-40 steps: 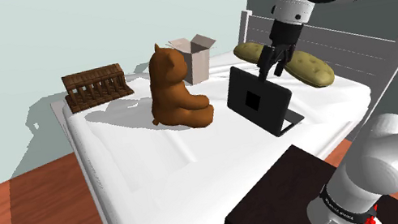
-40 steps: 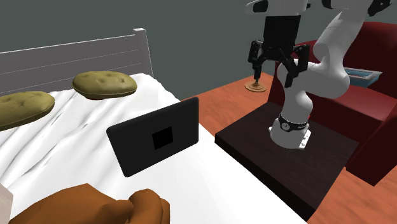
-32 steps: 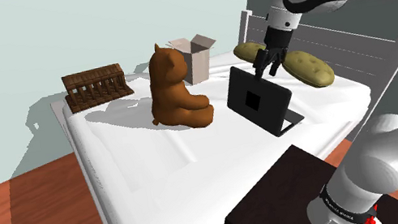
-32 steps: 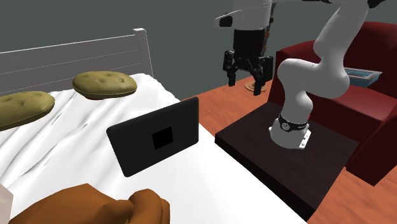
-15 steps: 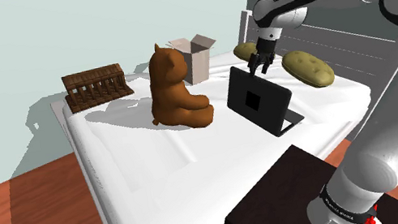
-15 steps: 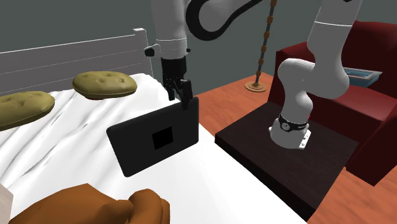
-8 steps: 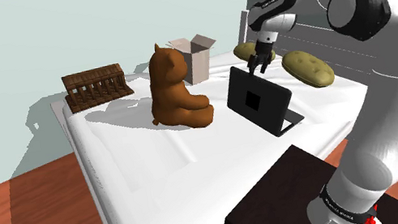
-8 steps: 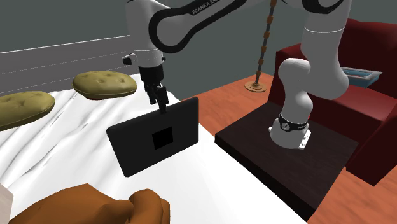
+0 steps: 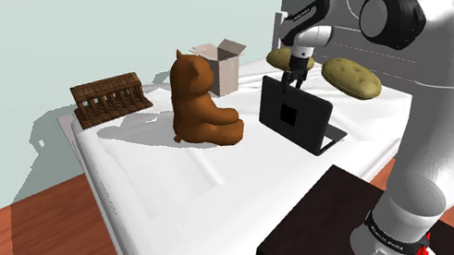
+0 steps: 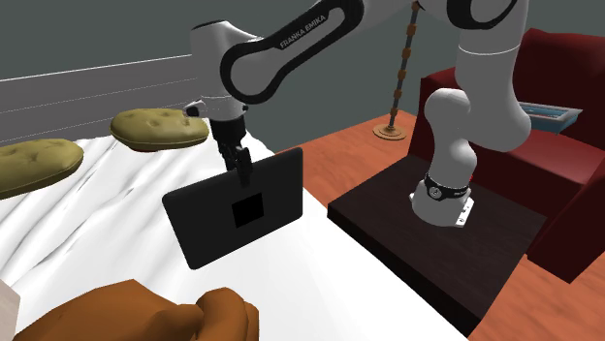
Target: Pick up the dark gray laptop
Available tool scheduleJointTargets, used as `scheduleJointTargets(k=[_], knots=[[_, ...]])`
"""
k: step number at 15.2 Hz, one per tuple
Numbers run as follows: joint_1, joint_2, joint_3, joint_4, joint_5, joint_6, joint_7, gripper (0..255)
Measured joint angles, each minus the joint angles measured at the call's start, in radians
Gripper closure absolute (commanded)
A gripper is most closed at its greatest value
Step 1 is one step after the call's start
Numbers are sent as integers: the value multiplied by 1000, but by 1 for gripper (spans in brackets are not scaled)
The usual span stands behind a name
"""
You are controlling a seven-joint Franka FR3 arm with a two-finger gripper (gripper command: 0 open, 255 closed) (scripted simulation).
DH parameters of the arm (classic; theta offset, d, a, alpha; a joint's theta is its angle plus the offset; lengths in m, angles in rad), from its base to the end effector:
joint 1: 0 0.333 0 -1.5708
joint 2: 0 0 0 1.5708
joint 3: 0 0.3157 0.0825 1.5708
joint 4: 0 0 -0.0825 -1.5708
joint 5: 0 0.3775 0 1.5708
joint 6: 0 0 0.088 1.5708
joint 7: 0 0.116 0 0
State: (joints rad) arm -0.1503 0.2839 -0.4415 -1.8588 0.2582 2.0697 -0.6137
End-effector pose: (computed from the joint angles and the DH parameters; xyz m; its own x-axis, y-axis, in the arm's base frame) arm 0.5218 -0.3152 0.3713 0.9953 -0.0948 0.0209 -0.0920 -0.9898 -0.1087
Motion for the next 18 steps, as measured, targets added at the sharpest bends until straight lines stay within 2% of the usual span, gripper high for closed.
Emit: scheduleJointTargets(k=[1, 2, 12, 18], knots=[[0, 3, 1, -7, 2, 9, -3, 0], [-1, 6, 1, -7, 4, 12, -4, 255], [-2, 9, 1, -6, 5, 16, -6, 255], [1, -17, -5, 28, -13, -42, 10, 255]])
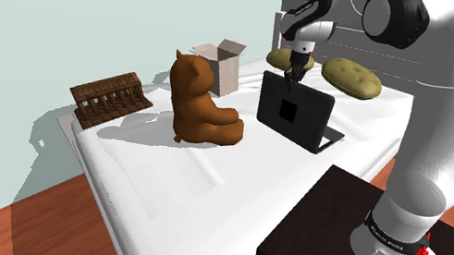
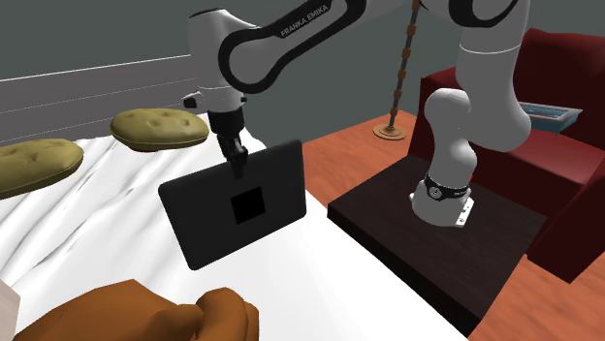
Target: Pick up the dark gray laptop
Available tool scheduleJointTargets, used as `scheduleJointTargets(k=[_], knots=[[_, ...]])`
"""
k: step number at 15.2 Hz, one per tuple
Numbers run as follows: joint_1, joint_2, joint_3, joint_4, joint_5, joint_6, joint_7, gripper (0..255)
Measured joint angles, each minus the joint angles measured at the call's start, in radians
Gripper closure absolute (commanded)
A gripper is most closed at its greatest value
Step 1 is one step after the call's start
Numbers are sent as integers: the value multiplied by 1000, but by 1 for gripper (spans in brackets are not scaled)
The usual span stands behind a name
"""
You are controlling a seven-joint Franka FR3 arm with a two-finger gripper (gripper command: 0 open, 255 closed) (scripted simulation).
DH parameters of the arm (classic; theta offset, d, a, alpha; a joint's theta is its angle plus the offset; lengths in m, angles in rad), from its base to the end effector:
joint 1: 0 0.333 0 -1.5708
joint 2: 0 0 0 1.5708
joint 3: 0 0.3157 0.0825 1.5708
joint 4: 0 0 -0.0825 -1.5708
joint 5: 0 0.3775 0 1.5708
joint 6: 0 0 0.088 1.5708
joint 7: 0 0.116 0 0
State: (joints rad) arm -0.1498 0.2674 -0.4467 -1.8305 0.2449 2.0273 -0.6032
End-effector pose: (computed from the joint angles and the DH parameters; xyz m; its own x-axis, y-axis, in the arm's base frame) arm 0.5218 -0.3168 0.3900 0.9952 -0.0956 0.0204 -0.0928 -0.9898 -0.1079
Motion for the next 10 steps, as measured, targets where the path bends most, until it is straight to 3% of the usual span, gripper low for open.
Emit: scheduleJointTargets(k=[10], knots=[[5, -43, -8, 75, -29, -112, 28, 255]])
